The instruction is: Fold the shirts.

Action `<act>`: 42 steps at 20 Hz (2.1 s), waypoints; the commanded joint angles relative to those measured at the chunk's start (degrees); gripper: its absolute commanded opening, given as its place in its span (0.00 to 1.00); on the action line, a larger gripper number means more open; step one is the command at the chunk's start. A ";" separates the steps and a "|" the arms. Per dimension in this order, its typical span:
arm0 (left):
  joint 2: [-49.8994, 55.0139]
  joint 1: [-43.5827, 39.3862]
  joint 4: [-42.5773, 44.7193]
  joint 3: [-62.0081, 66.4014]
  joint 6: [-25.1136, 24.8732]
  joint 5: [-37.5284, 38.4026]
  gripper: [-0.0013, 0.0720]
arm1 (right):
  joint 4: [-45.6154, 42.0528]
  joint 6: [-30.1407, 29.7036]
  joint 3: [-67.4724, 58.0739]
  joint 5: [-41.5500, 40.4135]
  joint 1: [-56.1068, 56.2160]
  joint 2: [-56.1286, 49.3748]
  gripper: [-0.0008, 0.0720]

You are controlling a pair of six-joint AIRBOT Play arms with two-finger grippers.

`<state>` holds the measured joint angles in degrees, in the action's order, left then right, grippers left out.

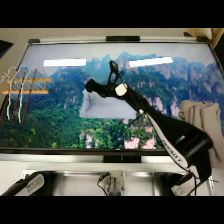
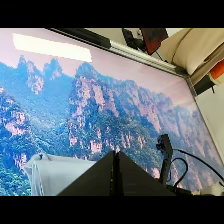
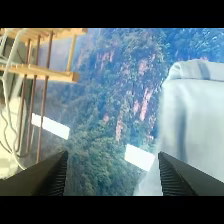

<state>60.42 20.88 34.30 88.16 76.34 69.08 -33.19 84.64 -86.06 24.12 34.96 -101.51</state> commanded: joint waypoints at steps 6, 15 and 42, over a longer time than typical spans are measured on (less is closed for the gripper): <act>-2.75 1.70 2.84 -1.03 -0.90 3.61 0.06 | -31.39 3.76 0.00 30.88 -17.79 10.19 0.92; -2.75 1.60 2.84 -5.60 -2.16 3.61 0.06 | -25.57 -3.56 0.24 51.19 -29.62 -3.02 0.92; -3.34 -2.93 0.55 -5.57 -5.38 3.65 0.06 | -21.09 1.73 0.04 59.89 -74.79 39.63 0.11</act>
<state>57.41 19.46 35.66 82.56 72.69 72.71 -46.94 82.52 -86.00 79.26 -31.70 -67.70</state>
